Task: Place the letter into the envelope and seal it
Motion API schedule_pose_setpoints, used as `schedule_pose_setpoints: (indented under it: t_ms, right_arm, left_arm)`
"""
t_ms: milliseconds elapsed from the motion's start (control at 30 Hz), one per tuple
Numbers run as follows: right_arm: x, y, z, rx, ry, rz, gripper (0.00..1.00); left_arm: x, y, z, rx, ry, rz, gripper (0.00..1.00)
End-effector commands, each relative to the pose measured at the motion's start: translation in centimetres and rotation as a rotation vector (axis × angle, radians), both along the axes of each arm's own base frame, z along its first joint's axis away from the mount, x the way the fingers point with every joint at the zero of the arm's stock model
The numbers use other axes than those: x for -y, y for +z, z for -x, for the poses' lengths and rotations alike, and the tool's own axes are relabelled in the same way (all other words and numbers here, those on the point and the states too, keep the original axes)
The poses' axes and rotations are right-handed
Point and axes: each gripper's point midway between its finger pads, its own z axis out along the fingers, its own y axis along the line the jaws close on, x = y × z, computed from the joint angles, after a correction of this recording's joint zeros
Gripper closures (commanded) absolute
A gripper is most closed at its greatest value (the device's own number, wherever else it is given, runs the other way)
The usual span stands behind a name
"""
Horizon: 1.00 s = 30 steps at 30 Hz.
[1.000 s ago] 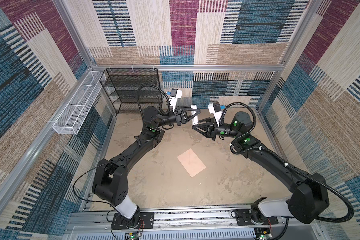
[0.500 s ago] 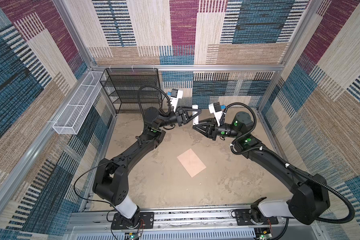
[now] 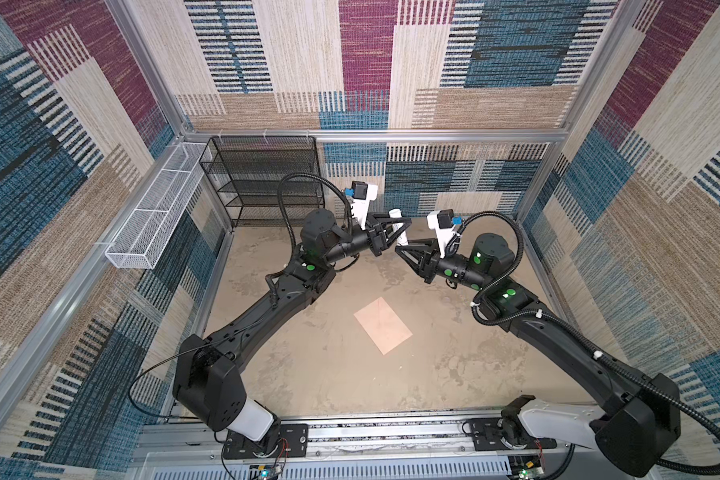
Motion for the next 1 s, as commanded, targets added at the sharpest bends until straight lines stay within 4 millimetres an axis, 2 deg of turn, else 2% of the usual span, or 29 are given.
schedule_pose_setpoints:
  t_ms: [0, 233, 333, 467, 600, 667, 733, 967]
  right_arm:
    - [3.6, 5.3, -2.6, 0.192, -0.309, -0.078, 0.82]
    - [2.9, 5.6, -3.0, 0.240, -0.473, 0.012, 0.82]
    - [2.4, 5.1, -3.5, 0.235, -0.497, 0.065, 0.81]
    - [1.2, 4.2, -3.0, 0.244, -0.426, 0.093, 0.63]
    - [-0.8, 2.6, -1.1, 0.259, -0.263, 0.109, 0.42]
    - [-1.6, 2.1, -0.2, 0.258, -0.191, 0.096, 0.39]
    - [-2.1, 1.7, 0.5, 0.251, -0.142, 0.086, 0.39]
    - [-2.2, 1.0, 0.2, 0.204, -0.110, 0.075, 0.40]
  left_arm:
    - [0.8, -4.2, -0.9, -0.074, 0.048, -0.124, 1.00]
    - [1.7, -5.1, -1.8, -0.129, 0.074, -0.056, 1.00]
    - [1.6, -5.0, -2.1, -0.126, 0.086, -0.061, 1.00]
    - [1.3, -4.6, -2.5, -0.115, 0.097, -0.061, 1.00]
    - [0.1, -3.6, -3.1, -0.119, 0.089, 0.013, 1.00]
    - [-0.6, -2.9, -3.3, -0.126, 0.063, 0.064, 1.00]
    - [-0.7, -2.2, -2.6, -0.108, 0.004, 0.072, 1.00]
    - [-0.2, -1.0, -0.2, -0.076, -0.166, 0.046, 1.00]
